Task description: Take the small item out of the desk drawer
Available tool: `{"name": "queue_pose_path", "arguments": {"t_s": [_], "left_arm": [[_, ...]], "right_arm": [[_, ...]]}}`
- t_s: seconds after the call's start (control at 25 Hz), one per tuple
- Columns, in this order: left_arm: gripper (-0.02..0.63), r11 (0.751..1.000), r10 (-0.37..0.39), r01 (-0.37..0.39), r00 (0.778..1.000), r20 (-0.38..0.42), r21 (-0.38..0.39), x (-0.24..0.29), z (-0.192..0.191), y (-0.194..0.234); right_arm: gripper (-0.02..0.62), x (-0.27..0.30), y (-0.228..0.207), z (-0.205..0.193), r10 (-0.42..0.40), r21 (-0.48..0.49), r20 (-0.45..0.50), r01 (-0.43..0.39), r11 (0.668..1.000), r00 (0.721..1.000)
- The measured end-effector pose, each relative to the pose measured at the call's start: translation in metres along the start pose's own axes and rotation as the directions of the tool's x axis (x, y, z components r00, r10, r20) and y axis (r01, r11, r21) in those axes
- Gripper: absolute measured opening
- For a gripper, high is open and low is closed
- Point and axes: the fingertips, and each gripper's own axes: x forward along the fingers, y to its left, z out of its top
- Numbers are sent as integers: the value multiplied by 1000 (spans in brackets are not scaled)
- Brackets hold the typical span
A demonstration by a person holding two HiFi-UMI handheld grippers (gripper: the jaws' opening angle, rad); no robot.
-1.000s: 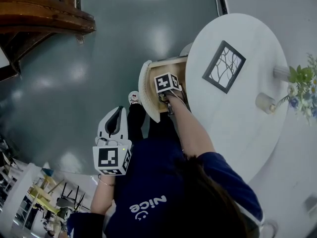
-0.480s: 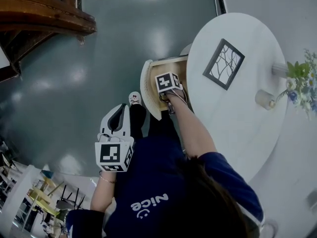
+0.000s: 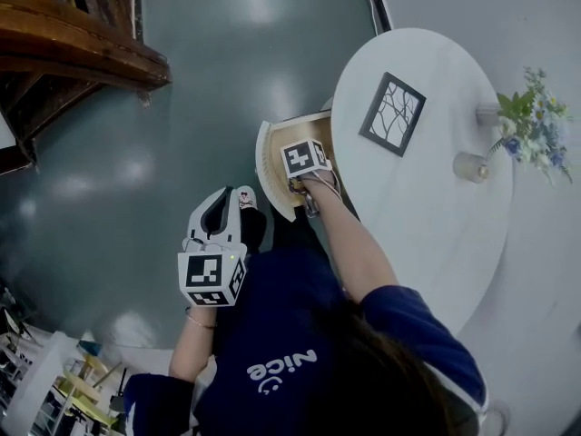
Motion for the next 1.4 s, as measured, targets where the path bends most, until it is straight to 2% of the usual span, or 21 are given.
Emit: {"name": "queue_pose_path", "arguments": {"t_s": [0.24,0.52,0.96,1.12,1.32,1.4], "left_arm": [[3,999,-43,43,999,33,20,0,8,-3],[3,996,-80,78,995,63,40,-8,12,-2],[3,986,-151,142,984,100,86,-22,19,-10],[3,978,-186,175,977,103,111,-23,19,-16],[3,968,-220,204,970,102,149,-27,20,-22],[3,963,-234,216,966,108,161,-27,23,-24]], "right_arm": [[141,-26,11,-6,6,13,42,-6,1000,999],[140,-57,24,-9,0,58,144,-8,998,990],[140,-117,37,-14,-48,138,327,3,990,944],[140,-136,38,-28,-81,196,345,12,981,935],[140,-153,48,-28,-74,218,462,-32,976,884],[140,-164,46,-29,-100,221,499,-15,975,861]]}}
